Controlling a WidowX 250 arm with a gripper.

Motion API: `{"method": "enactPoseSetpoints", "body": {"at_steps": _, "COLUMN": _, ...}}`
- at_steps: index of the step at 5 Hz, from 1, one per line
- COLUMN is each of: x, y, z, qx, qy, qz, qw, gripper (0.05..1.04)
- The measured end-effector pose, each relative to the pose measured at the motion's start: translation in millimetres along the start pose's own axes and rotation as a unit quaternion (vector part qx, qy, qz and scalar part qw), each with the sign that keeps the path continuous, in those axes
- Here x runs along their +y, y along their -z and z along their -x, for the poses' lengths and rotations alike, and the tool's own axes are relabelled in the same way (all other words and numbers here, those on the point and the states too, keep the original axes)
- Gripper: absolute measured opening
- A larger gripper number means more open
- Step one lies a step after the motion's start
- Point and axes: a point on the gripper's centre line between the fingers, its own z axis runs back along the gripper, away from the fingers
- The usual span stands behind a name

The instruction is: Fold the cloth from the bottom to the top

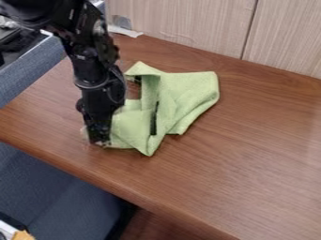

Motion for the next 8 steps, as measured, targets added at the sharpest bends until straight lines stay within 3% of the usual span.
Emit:
{"method": "enactPoseSetpoints", "body": {"at_steps": 1, "x": -2, "y": -6, "z": 1, "qx": -0.001, "qy": 0.006, "qz": -0.002, "qw": 1.0000, "gripper": 0.089}}
{"method": "enactPoseSetpoints", "body": {"at_steps": 2, "x": -4, "y": -19, "z": 1, "qx": -0.017, "qy": 0.009, "qz": 0.000, "qw": 0.9998, "gripper": 0.062}}
{"method": "enactPoseSetpoints", "body": {"at_steps": 3, "x": -5, "y": -27, "z": 2, "qx": -0.014, "qy": 0.012, "qz": 0.012, "qw": 0.9997, "gripper": 0.062}}
{"method": "enactPoseSetpoints", "body": {"at_steps": 7, "x": 17, "y": -144, "z": -74, "qx": -0.153, "qy": 0.029, "qz": 0.006, "qw": 0.9878, "gripper": 0.062}}
{"method": "enactPoseSetpoints", "body": {"at_steps": 8, "x": 27, "y": -148, "z": -106, "qx": -0.154, "qy": 0.038, "qz": 0.022, "qw": 0.9870, "gripper": 0.062}}
